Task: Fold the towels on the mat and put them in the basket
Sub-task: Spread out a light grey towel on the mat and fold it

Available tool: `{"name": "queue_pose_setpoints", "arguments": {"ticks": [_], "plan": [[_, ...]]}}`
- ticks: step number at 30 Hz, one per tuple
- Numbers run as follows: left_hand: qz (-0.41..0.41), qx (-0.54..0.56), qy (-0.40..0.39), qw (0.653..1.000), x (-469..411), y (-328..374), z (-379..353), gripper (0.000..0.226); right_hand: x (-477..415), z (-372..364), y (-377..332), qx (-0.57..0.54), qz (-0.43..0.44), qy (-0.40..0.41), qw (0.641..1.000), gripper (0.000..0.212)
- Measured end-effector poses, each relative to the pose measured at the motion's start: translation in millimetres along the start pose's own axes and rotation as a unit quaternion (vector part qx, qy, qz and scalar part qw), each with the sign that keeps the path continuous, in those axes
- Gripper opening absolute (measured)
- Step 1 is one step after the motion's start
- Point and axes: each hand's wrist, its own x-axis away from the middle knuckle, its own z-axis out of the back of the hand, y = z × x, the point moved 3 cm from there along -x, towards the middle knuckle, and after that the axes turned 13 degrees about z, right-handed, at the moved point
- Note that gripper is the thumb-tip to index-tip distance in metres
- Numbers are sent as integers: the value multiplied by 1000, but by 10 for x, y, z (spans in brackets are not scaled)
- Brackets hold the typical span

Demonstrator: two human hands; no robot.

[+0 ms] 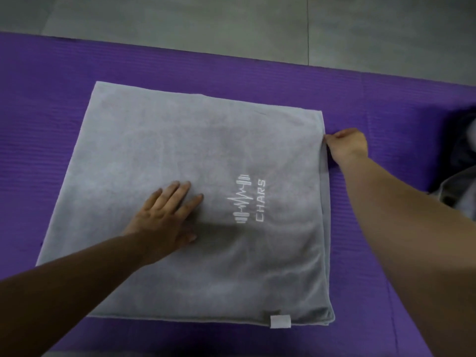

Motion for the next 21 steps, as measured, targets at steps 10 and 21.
{"name": "queue_pose_setpoints", "arguments": {"ticks": [10, 21], "plan": [[-146, 61, 47, 986, -3, 486, 189, 52, 1873, 141, 733, -8, -51, -110, 993, 20], [102, 298, -200, 928, -831, 2091, 772, 57, 2685, 44, 786, -7, 15, -107, 994, 9]]}}
